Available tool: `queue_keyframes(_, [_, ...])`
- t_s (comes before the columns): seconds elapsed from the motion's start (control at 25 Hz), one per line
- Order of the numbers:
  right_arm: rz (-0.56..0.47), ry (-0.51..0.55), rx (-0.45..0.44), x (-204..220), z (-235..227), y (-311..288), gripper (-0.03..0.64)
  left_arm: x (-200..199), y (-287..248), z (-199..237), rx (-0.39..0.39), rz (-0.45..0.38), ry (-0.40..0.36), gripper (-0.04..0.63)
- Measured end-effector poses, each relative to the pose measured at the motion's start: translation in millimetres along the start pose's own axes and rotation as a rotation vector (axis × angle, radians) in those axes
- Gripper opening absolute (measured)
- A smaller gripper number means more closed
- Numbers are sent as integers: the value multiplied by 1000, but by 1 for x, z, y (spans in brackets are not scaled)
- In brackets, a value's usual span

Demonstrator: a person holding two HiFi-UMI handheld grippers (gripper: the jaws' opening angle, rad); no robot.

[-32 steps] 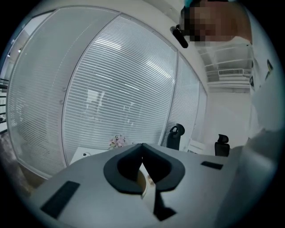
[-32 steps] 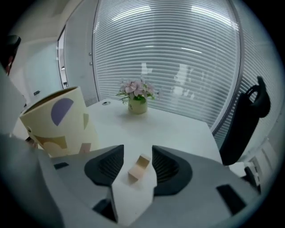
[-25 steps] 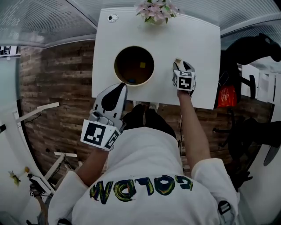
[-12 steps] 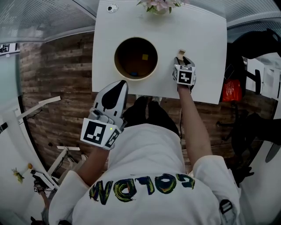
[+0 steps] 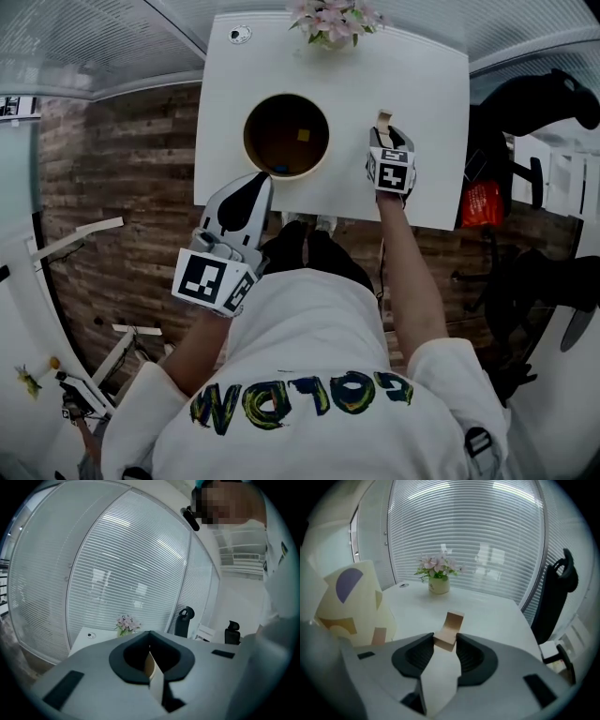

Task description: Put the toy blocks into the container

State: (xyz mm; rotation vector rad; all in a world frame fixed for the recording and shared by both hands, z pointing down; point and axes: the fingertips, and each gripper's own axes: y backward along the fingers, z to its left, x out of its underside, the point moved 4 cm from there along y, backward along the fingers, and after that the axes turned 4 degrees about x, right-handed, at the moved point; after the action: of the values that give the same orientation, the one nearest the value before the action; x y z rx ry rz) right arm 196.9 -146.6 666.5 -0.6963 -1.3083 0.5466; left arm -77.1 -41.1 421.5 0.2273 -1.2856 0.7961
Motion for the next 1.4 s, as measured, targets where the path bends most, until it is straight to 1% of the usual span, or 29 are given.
queue_keyframes(0.28, [-114,78,9,-50,-4,49,155,-22,4,-7,4,-64,-22,12])
queue_keyframes(0.44, [-179,94,5,-76,-7,83,155,-34,6,-9,4,-97,-36,12])
queue_keyframes(0.68, [-280,118,5,-117,-7,150,153,-53,12,-13,-4,-142,-48,12])
queue_keyframes(0.8, [-305,109,-1,-124,-7,168,154,-60,11,-16,-3,-157,-54,12])
queue_keyframes(1.08, [-310,118,-19,-125,1,176,155,-67,15,-20,-12,-176,-66,12])
queue_keyframes(1.28, [-339,161,-81,-137,33,182,153,-64,27,-18,-45,-184,-56,12])
queue_keyframes(1.4, [-354,194,-128,-144,59,182,153,-62,41,-13,-78,-197,-49,12])
